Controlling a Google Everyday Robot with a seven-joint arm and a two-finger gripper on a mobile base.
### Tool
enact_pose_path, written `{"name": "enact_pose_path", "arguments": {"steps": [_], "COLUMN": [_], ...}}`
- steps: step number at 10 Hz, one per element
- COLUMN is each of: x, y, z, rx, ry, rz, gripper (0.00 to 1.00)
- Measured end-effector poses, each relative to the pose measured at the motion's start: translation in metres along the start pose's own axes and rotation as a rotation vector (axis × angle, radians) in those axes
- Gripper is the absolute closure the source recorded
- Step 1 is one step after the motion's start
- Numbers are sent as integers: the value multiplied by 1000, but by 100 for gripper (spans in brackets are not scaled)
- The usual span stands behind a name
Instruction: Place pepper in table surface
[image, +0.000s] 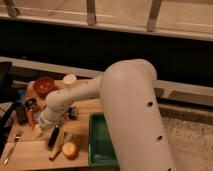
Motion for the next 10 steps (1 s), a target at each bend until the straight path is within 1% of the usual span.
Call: {"name": "enact_pose_path", "arguments": {"steps": [2, 3, 4, 7, 8, 9, 10], "x": [0, 0, 0, 8, 14, 19, 24], "y": [7, 10, 12, 9, 7, 7, 6], "z": [19, 31, 39, 61, 69, 71, 74], "rx": [-19, -23, -24, -35, -41, -43, -43], "ry": [39, 71, 103, 168, 185, 192, 196], "rz": [3, 7, 19, 62, 82, 97, 114], "gripper": [100, 98, 90, 61, 48, 40, 29]}}
